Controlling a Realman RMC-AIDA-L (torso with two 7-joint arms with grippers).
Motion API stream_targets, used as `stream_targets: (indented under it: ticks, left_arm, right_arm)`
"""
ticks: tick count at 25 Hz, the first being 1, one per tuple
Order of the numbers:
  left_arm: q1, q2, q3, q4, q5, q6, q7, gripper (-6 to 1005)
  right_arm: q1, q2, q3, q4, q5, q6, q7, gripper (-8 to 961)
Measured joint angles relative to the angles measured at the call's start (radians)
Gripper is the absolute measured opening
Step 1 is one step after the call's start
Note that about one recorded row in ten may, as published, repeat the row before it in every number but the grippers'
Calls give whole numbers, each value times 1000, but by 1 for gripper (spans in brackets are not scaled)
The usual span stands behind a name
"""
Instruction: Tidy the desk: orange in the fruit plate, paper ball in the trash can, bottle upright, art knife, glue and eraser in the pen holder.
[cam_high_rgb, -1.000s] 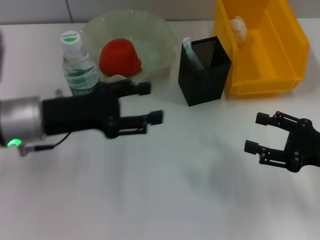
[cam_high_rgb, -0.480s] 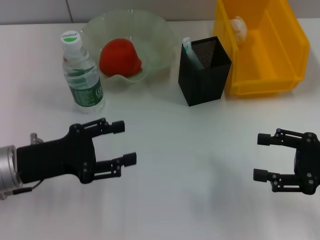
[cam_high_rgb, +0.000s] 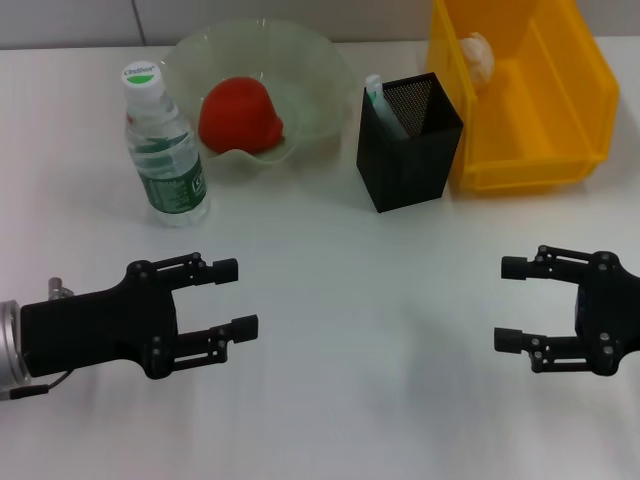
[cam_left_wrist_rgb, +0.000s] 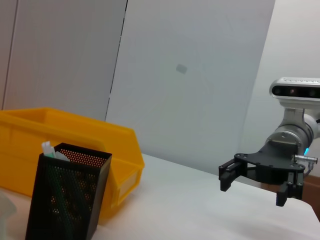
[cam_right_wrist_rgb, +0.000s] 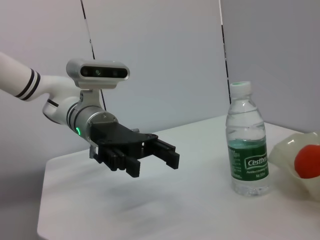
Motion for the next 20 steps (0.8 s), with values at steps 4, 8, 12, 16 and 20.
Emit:
stream_targets:
  ticks: [4, 8, 12, 16, 20]
  left_arm:
    - [1, 11, 3, 0, 0, 6, -2, 707]
    - [4, 18, 3, 0, 0, 16, -3, 707]
    - [5, 25, 3, 0, 2, 26, -3, 707]
    - [5, 26, -4, 1, 18, 30, -3, 708]
    - [5, 27, -6, 2, 21, 31, -3, 708]
  right_arm:
    - [9, 7, 0, 2, 0, 1, 0, 815]
    - [19, 10, -2, 12, -1, 2, 0, 815]
    - [23, 10, -2, 18, -2, 3, 0, 815]
    - [23, 10, -1, 18, -2, 3, 0, 815]
    - [23, 10, -1, 18, -2, 3, 1, 815]
